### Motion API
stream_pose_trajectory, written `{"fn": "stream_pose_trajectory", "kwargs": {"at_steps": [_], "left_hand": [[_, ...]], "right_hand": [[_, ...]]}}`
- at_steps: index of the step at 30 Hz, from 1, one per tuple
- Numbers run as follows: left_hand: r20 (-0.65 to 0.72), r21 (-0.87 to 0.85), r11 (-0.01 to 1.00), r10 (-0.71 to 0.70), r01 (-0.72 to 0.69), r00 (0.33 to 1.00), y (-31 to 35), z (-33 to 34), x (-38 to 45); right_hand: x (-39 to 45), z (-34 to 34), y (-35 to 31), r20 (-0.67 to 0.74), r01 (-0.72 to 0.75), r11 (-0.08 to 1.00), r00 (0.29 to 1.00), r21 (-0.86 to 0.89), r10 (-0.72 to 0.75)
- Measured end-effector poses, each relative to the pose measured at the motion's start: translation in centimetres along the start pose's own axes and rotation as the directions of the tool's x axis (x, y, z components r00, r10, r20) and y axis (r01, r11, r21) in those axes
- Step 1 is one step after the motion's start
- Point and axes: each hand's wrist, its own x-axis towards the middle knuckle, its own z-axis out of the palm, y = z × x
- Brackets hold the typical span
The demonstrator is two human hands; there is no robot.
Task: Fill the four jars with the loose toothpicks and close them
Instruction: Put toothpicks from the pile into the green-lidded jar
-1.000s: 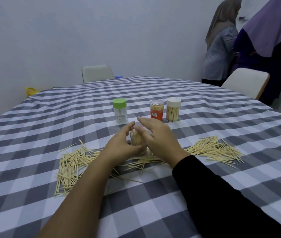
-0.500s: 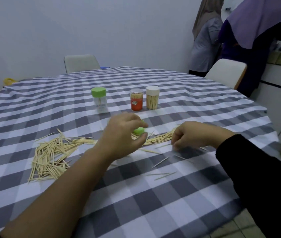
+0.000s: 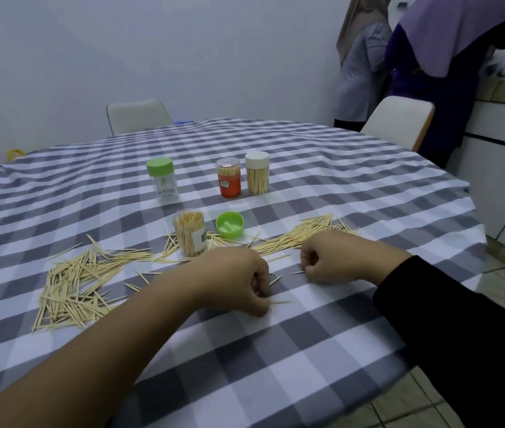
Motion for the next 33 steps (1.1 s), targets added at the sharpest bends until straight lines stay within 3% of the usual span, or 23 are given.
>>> {"fn": "stream_pose_trajectory", "kwargs": {"at_steps": [4, 11, 13, 21, 26, 33], "left_hand": [[-0.088, 0.166, 0.985, -0.026, 0.04, 0.996, 0.3, -0.3, 0.9], [-0.217, 0.265, 0.954, -0.086, 0.143, 0.972, 0.0, -0.4, 3.4], [-0.244, 0.305, 0.94, -0.081, 0.155, 0.966, 0.3, 0.1, 4.1], [-0.096, 0.409, 0.884, -0.205, 0.227, 0.974, 1.7, 0.9, 6.3], [-0.147, 0.38, 0.886, -0.226, 0.266, 0.963, 2.5, 0.7, 6.0], [-0.25, 0.315, 0.9, -0.226, 0.3, 0.941, 1.9, 1.2, 4.9]], "right_hand": [[1.1, 0.6, 1.1, -0.134, 0.009, 0.996, 0.991, -0.093, -0.021], [4.0, 1.6, 2.9, -0.375, 0.045, 0.965, 0.916, -0.259, -0.143], [4.5, 1.7, 3.1, -0.382, 0.069, 0.951, 0.905, -0.302, -0.187], [5.4, 1.6, 2.4, -0.181, 0.127, 0.918, 0.961, -0.375, -0.207], [5.6, 2.1, 2.0, -0.228, 0.138, 0.951, 0.952, -0.278, -0.205], [5.2, 2.8, 1.8, -0.337, 0.143, 0.948, 0.911, -0.285, -0.239]]}}
